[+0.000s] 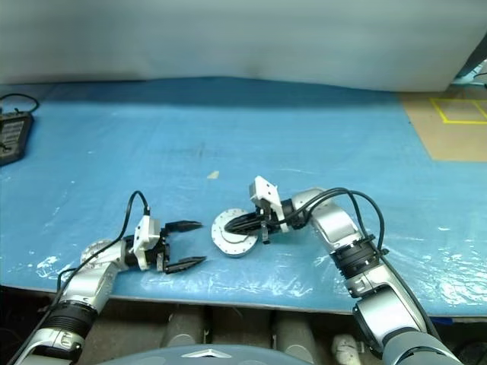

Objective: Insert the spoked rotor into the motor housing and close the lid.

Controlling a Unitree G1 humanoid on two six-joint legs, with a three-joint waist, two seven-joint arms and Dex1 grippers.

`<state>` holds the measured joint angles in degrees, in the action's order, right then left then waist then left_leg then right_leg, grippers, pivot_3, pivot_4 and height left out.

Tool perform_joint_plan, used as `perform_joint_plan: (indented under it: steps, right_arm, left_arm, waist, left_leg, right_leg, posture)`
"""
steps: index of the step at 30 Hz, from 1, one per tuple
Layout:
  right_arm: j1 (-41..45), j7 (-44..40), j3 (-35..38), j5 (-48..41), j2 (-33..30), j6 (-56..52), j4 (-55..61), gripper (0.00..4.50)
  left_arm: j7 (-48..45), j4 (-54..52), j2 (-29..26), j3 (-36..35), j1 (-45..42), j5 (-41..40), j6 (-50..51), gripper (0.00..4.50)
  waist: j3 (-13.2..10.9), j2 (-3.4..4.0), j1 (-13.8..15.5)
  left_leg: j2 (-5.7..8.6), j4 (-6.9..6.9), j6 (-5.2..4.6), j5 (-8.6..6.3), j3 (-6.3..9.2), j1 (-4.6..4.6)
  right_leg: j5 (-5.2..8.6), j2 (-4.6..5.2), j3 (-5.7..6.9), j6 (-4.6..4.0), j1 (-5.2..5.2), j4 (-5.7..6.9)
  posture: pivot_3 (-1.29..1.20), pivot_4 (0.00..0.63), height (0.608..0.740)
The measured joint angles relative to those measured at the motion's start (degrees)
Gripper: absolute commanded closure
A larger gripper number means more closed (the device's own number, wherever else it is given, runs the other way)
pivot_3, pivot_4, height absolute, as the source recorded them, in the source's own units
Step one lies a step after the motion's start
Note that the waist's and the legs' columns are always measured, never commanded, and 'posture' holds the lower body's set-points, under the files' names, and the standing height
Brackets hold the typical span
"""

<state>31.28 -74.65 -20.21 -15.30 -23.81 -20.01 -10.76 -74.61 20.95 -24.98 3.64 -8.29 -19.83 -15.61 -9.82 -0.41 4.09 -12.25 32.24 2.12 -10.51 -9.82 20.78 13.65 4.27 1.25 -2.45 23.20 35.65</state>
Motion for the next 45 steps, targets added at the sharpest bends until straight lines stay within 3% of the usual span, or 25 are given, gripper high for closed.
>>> perform_joint_plan:
  steps: [8,11,21,23,41,45]
  right_arm:
    - [0.81,2.98,2.25,2.08,-1.03,5.44,-2.08,4.47]
    - [0.54,1.72,2.27,1.42,-1.4,5.61,-1.71,3.95]
    - [0.32,-2.46,2.87,-1.73,-2.3,4.12,1.49,0.49]
    - [0.32,-2.39,2.73,-1.23,-2.03,4.89,1.33,0.03]
    - [-0.02,-1.89,-0.21,3.86,0.47,11.3,-3.03,0.03]
    - [-0.13,-1.96,-0.6,4.41,0.49,12.43,-3.33,0.97]
  left_arm:
    - [0.52,1.03,1.08,0.35,-1.81,0.33,-0.05,0.0]
    - [0.53,1.06,1.11,0.35,-1.91,0.39,-0.05,0.0]
    - [0.57,-0.13,0.61,0.3,-0.37,0.19,0.01,0.0]
    - [0.62,-0.42,0.49,0.29,-0.08,0.12,0.07,0.0]
    - [1.12,-1.66,0.11,0.29,0.68,-0.01,1.13,0.0]
    - [1.13,-1.91,-0.14,0.28,0.95,-0.05,1.15,0.0]
  waist:
    - [0.0,0.0,-0.07]
    - [0.0,0.0,-0.07]
    - [0.0,0.0,-0.07]
    - [0.0,0.0,-0.08]
    - [0.0,0.0,-0.1]
    - [0.0,0.0,-0.11]
  left_leg:
    - [0.0,-0.02,0.11,0.07,0.0,0.27]
    - [-0.01,-0.01,0.05,0.04,0.0,0.29]
    - [-0.04,0.0,-0.01,0.0,0.0,0.26]
    - [-0.04,0.0,-0.01,0.0,0.0,0.25]
    - [-0.04,0.01,-0.01,0.0,0.0,0.25]
    - [-0.04,0.01,-0.01,0.0,0.0,0.25]
  right_leg:
    - [0.0,-0.02,0.03,0.0,0.23,-0.03]
    - [0.0,-0.02,0.03,0.0,0.24,-0.03]
    - [0.0,-0.02,0.03,0.0,0.22,-0.02]
    - [0.0,-0.02,0.03,0.0,0.23,-0.01]
    - [0.0,-0.02,0.03,0.0,0.22,-0.01]
    - [0.0,-0.02,0.03,0.0,0.22,0.0]
  posture:
    - [0.0,0.15,0.74]
    - [0.0,0.15,0.74]
    - [0.0,0.15,0.74]
    - [0.0,0.15,0.74]
    - [0.0,0.15,0.74]
    - [0.0,0.15,0.74]
